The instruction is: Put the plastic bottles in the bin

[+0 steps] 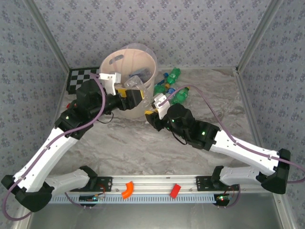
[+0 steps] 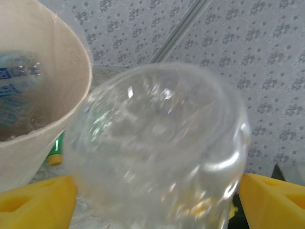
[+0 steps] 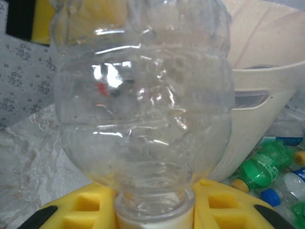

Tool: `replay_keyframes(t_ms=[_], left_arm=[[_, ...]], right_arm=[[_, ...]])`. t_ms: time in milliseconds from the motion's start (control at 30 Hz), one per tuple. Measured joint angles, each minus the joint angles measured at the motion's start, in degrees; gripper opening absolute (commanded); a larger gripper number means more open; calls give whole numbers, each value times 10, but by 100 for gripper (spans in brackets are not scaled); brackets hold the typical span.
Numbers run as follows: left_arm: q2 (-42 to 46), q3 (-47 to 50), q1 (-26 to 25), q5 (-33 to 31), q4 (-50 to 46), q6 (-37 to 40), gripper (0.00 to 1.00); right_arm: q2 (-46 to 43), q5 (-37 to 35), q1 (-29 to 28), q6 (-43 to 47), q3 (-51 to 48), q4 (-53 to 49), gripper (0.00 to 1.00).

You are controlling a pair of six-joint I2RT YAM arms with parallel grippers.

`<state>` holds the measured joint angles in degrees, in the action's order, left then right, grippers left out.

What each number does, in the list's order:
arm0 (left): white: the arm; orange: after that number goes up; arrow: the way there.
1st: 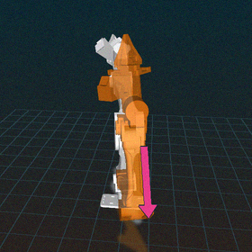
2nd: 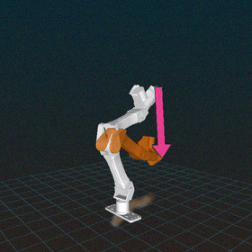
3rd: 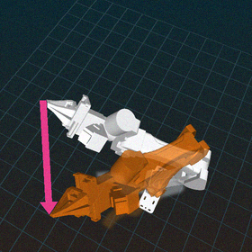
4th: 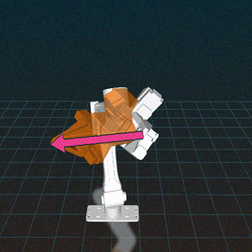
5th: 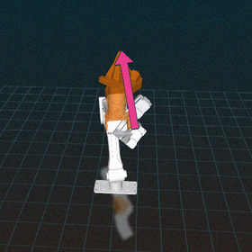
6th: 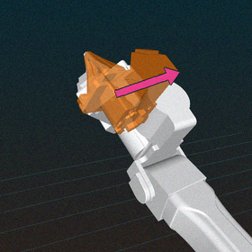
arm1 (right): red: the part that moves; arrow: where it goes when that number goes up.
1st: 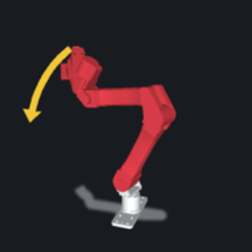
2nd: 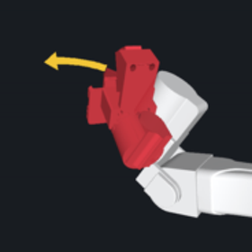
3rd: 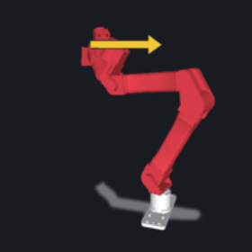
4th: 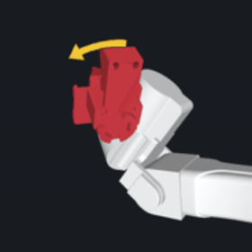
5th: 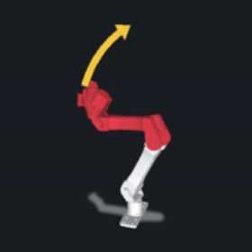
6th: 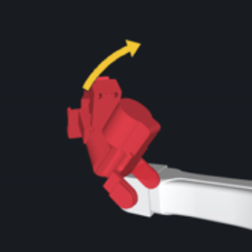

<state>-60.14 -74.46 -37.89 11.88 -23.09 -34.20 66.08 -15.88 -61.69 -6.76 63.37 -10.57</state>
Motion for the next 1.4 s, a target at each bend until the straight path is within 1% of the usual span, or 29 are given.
replay_keyframes(t_ms=[200,233,300,367,400,433,467,533,567,667,767,833,1033,1233,1300,1400], left_arm=[[-13,0,0,8,22,-9,77],[-15,0,0,8,24,-11,75],[-21,-1,0,8,25,-15,66],[-24,-4,0,12,28,-17,61],[-26,-7,0,12,28,-17,60],[-27,-9,-1,12,28,-17,58],[-28,-10,-1,12,28,-17,57],[-30,-15,-1,12,26,-16,57],[-33,-21,-1,11,23,-15,57],[-43,-45,0,3,9,-7,56],[-61,-89,12,-2,-18,7,56],[-76,-124,33,-5,-36,14,56],[-120,-213,120,-12,-66,12,56],[-173,-252,194,-25,-67,-44,56],[-199,-260,207,-34,-71,-62,56],[-248,-290,213,-48,-84,-78,56]], right_arm=[[4,0,-9,4,2,6,30],[5,0,-9,5,3,7,31],[5,0,-9,5,5,9,31],[6,-3,-9,7,5,9,34],[6,-5,-9,6,5,11,38],[6,-9,-9,7,6,13,46],[6,-9,-9,9,7,14,60],[6,-11,-9,13,7,17,88],[6,-12,-9,14,7,19,100],[5,-21,-9,17,7,19,100],[-3,-33,-9,17,7,18,100],[-17,-41,-9,16,6,17,100],[-88,-66,-8,10,-18,17,99],[-146,-88,-7,3,-55,13,100],[-163,-93,-7,2,-65,9,100],[-190,-103,-7,1,-80,3,100]])
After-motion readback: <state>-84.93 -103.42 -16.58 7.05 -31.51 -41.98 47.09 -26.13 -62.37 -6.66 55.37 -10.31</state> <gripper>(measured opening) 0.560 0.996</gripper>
